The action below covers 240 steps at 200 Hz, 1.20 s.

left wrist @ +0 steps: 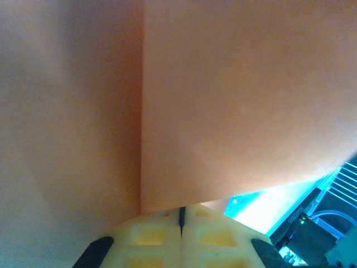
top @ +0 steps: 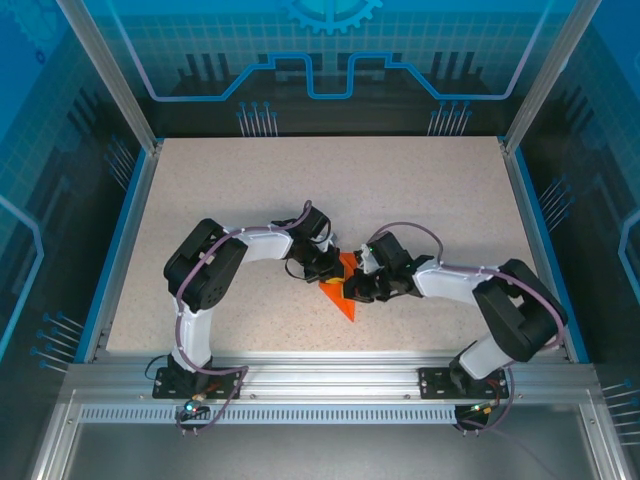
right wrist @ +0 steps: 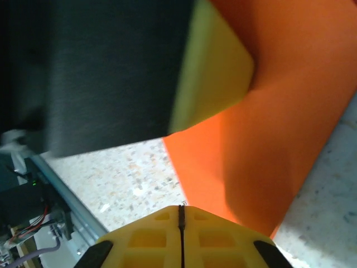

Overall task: Fold a paper plane with a square sheet of paper (fold left side to right side)
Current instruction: Fourth fold the wing at the center of the table.

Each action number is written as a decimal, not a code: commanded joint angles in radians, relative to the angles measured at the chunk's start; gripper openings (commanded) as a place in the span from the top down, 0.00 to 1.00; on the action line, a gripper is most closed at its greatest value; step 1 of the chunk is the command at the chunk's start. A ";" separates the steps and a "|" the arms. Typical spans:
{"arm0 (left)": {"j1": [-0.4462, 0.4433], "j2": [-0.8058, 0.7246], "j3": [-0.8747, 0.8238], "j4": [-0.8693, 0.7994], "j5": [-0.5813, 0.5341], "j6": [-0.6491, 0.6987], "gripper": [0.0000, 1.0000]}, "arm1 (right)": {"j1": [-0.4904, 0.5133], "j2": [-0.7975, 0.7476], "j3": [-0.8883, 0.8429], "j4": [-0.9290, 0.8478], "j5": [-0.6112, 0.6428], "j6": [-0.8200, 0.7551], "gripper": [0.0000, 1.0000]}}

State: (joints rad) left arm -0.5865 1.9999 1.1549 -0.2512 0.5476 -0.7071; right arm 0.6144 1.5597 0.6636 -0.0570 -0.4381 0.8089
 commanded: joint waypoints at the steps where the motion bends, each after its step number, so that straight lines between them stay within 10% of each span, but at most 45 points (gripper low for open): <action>1: 0.001 0.025 -0.031 -0.069 -0.102 -0.004 1.00 | -0.007 0.054 0.014 -0.008 0.025 0.009 0.94; 240: -0.008 -0.048 -0.132 0.231 0.043 0.012 1.00 | -0.008 0.123 -0.009 -0.211 0.147 -0.084 1.00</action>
State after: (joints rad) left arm -0.5896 1.9224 1.0183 -0.0391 0.5922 -0.7052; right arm 0.6125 1.6356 0.6823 -0.0998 -0.4080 0.7498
